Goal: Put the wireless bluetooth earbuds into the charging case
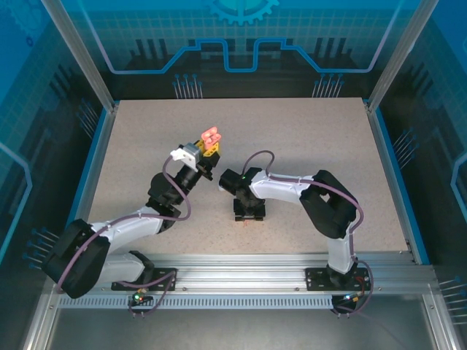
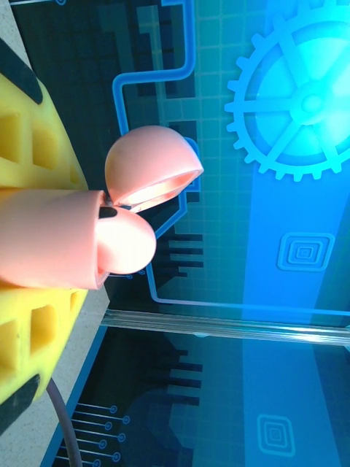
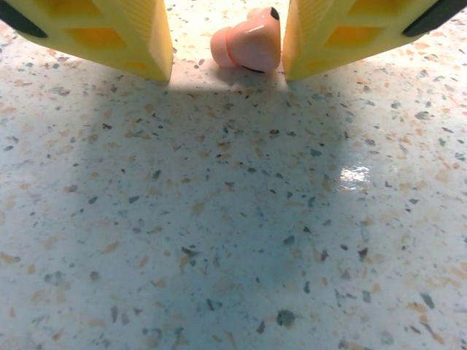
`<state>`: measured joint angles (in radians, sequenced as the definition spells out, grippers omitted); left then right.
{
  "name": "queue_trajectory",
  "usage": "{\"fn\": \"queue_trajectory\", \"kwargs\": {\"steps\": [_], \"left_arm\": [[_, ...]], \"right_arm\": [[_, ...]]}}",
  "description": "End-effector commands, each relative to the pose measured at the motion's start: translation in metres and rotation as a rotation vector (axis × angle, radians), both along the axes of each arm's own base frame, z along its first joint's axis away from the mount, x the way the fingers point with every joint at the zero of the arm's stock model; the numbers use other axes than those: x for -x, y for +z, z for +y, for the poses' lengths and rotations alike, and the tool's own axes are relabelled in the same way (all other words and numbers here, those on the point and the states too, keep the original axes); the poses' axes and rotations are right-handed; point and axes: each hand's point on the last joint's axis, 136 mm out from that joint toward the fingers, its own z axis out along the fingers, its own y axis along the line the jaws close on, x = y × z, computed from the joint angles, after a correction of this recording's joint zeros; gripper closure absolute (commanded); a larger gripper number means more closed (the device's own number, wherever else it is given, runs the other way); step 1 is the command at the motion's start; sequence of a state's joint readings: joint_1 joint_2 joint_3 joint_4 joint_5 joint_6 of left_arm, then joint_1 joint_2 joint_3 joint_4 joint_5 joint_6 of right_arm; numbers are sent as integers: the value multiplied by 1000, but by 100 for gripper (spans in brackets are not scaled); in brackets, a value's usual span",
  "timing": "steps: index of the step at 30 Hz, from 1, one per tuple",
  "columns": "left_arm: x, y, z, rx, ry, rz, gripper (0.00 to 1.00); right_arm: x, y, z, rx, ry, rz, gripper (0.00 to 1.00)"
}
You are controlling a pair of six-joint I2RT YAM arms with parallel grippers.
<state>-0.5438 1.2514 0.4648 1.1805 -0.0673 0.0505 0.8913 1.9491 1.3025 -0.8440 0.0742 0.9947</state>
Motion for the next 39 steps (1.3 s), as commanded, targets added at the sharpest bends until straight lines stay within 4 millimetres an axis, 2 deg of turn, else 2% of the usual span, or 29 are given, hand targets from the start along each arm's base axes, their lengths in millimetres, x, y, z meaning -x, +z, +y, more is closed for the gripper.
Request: {"fn": "queue_trajectory", "kwargs": {"steps": [1, 14, 17, 24, 29, 32, 35, 39], "left_arm": [[6, 14, 9, 36, 16, -43, 100], [4, 11, 6, 34, 4, -30, 100], [4, 10, 6, 38, 1, -27, 100], [4, 7, 5, 45, -11, -8, 100], [4, 7, 1, 70, -41, 13, 100], [8, 10, -4, 74, -75, 2, 100], [14, 16, -12, 63, -134, -21, 100], [22, 25, -26, 44, -228, -50, 100]], "right_arm": [[5, -9, -4, 35, -7, 23, 59], [3, -10, -4, 14, -20, 23, 68], [2, -6, -4, 7, -22, 14, 73], [-6, 14, -8, -12, -37, -44, 78], [-20, 48, -17, -62, -58, -132, 78], [-33, 79, -24, -124, -67, -210, 77], [-50, 118, -34, -200, -70, -313, 77], [-75, 185, -48, -325, -54, -483, 76]]}}
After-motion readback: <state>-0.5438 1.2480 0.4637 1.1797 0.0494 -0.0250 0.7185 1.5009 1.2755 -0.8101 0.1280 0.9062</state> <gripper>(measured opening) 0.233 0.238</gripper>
